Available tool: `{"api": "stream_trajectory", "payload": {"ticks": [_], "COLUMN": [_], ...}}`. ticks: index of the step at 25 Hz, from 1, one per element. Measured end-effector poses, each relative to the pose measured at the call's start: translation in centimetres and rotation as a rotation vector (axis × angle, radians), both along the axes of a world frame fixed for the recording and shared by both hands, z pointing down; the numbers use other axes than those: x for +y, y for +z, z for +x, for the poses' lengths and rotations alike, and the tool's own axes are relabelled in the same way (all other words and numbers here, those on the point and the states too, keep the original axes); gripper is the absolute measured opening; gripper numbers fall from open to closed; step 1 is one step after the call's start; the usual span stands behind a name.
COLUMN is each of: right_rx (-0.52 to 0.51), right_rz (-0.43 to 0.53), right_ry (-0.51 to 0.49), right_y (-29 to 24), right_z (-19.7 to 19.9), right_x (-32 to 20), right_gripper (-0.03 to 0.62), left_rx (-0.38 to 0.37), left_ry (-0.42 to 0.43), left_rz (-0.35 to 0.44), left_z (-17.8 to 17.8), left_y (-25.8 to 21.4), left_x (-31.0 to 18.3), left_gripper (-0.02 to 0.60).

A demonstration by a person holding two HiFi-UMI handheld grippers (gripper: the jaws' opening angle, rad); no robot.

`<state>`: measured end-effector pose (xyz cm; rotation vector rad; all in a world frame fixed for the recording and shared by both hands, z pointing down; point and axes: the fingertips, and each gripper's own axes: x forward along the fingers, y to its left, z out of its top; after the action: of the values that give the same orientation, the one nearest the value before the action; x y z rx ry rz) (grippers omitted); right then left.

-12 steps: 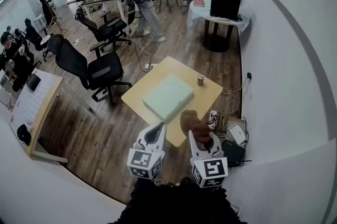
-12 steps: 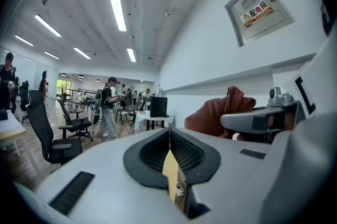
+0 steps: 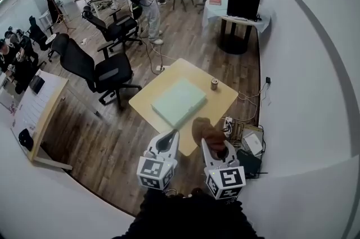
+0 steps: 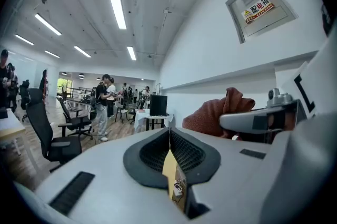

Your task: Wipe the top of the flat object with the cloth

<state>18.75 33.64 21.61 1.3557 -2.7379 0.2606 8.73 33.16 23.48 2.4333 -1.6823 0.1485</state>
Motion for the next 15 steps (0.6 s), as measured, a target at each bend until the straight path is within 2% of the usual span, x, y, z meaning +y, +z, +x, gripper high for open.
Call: {"api": "stream_trajectory", "payload": {"ticks": [7,15], "right_rx": [-0.002,0.016], "right_rz": [-0.043,-0.133], "right_ry": [-0.028,-0.048], "right_y": [1.9,5.0], "right_z": [1.8,2.0], "right_x": [-0.4,-2.2], "right_gripper": [0.117,0.118], "left_rx": [-0.014,-0.031], "left_ry": [-0.027,-0.084], "left_rz": [-0.04,-0.102], "left_z": [1.1,-0.5], "left_y": [1.9,5.1], "left_x": [-0.2,-2.0], "left_gripper": [0.034,0.035]}}
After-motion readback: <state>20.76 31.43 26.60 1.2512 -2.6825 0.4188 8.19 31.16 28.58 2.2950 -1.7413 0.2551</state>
